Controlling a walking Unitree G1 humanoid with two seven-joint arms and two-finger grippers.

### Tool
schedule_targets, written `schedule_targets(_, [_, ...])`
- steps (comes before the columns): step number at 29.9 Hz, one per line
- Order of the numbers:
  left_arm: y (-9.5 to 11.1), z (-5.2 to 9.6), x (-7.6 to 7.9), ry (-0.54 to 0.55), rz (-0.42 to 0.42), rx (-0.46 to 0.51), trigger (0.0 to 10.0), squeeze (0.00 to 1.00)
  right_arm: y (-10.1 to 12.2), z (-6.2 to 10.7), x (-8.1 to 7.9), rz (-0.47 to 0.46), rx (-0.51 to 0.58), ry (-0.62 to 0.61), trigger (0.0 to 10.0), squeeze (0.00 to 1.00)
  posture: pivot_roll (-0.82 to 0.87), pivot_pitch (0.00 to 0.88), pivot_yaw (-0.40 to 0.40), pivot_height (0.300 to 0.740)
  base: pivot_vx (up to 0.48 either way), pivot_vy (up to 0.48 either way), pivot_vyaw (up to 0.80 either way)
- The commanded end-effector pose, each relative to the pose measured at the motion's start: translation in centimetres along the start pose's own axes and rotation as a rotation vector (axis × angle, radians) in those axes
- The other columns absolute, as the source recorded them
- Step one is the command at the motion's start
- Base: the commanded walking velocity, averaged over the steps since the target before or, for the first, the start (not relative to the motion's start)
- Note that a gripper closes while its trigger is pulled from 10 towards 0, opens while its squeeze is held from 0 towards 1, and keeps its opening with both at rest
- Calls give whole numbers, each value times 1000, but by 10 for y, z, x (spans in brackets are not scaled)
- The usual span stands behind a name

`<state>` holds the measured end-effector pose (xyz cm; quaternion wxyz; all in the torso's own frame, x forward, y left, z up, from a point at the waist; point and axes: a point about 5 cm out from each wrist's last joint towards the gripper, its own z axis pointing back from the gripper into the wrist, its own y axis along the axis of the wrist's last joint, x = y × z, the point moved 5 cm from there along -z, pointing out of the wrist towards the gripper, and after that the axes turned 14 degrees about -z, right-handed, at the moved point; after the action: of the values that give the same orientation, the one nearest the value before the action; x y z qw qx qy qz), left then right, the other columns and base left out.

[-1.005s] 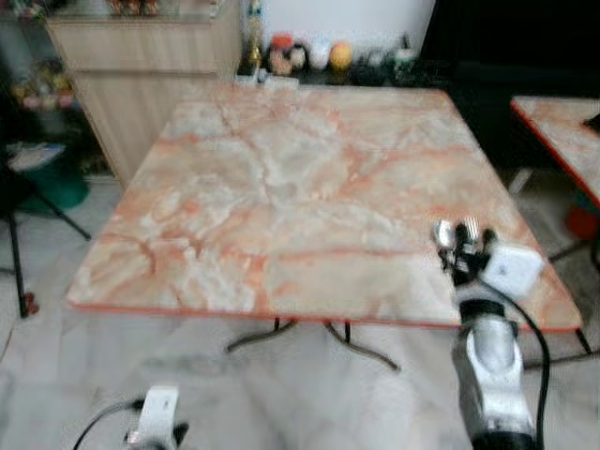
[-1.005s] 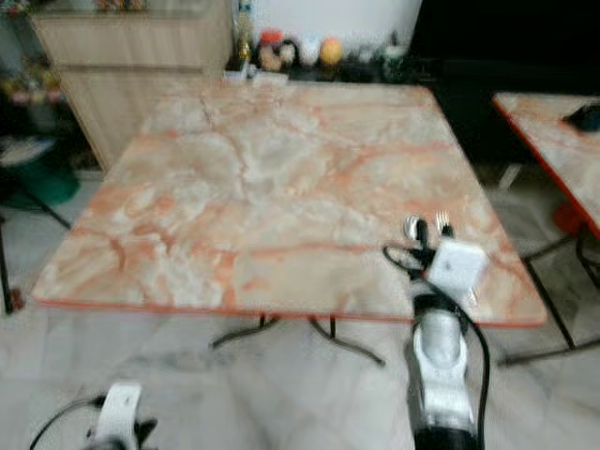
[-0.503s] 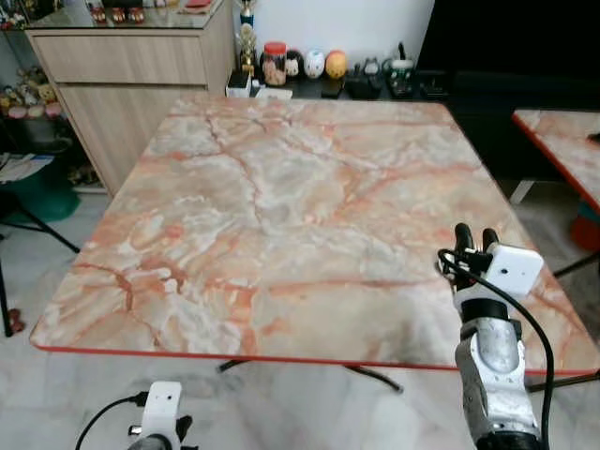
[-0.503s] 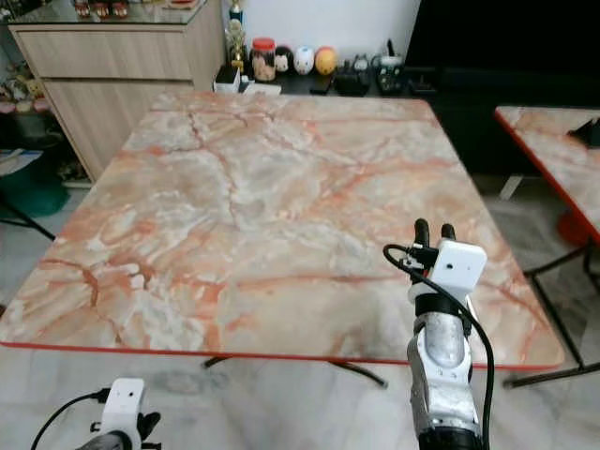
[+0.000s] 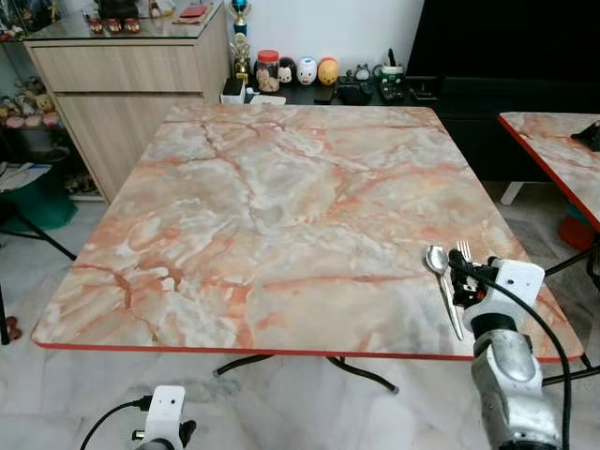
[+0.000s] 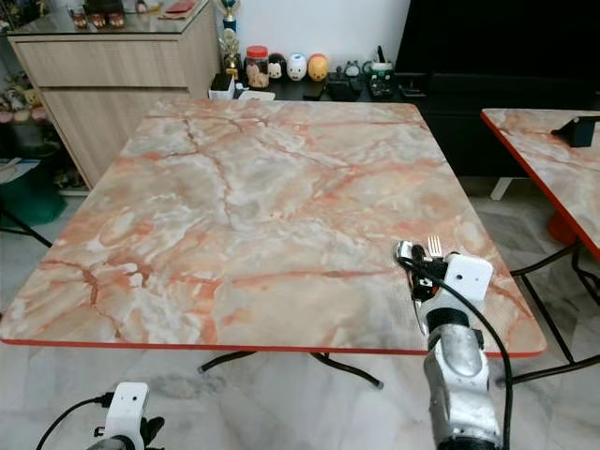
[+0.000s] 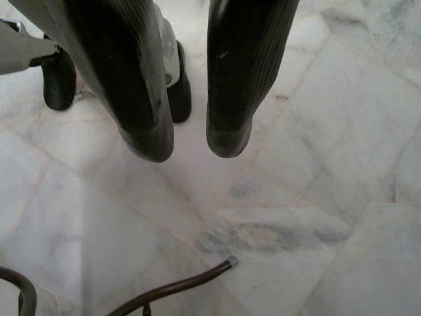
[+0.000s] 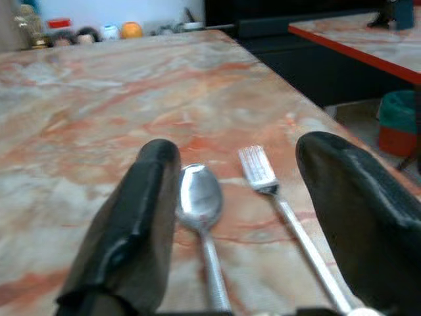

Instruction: Setting the table

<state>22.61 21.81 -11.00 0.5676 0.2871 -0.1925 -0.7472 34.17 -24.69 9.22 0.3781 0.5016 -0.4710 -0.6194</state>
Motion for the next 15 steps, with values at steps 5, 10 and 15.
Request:
schedule_targets(5, [-10, 2, 0, -6, 13, -33, 10000, 0, -11, -15, -4, -50, -126, 21, 10000, 0, 23, 0, -15, 740, 0, 0, 0])
schedule_targets(10, [-14, 3, -4, -4, 11, -41, 10000, 0, -9, -24, -12, -87, -141, 46, 10000, 0, 24, 0, -15, 740, 0, 0, 0])
schedule_targets(15, [-18, 5, -7, -4, 13, -47, 10000, 0, -19, -30, -20, -107, -191, 49, 10000, 0, 20, 0, -14, 740, 0, 0, 0])
